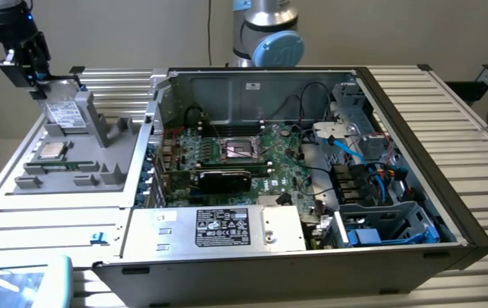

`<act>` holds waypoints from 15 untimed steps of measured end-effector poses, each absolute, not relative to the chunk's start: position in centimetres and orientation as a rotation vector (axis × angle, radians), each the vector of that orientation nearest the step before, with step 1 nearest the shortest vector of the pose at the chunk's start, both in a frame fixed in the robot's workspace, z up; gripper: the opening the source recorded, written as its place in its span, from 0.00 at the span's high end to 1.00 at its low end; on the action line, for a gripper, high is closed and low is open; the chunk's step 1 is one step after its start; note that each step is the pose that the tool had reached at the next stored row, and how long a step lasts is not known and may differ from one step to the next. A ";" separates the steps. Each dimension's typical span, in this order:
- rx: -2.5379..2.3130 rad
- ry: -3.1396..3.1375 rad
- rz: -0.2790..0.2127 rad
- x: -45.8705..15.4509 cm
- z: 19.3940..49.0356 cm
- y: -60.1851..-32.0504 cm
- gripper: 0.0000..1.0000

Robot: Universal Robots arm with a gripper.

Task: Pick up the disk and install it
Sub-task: 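Pick up the disk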

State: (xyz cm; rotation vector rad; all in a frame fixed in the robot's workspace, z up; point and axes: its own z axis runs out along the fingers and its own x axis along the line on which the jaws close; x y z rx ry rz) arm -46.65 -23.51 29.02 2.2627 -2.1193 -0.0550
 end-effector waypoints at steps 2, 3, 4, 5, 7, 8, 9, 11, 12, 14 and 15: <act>2.261 -2.125 -0.059 -46.7 29.0 -23.5 0.40; 2.261 -2.128 -0.062 -46.7 29.0 -23.5 0.40; 2.261 -2.132 -0.066 -46.8 28.9 -23.5 0.40; 2.260 -2.137 -0.070 -46.8 28.8 -23.5 0.40; 2.261 -2.146 -0.081 -46.8 28.7 -23.5 0.40; 2.262 -2.149 -0.086 -46.8 28.6 -23.5 0.40; 2.264 -2.153 -0.093 -46.8 28.5 -23.5 0.40; 2.265 -2.159 -0.100 -46.9 28.5 -23.5 0.40; 2.265 -2.160 -0.101 -46.9 28.5 -23.5 0.40; 2.264 -2.163 -0.103 -46.9 28.5 -23.6 0.40; 2.263 -2.164 -0.103 -46.9 28.5 -23.6 0.40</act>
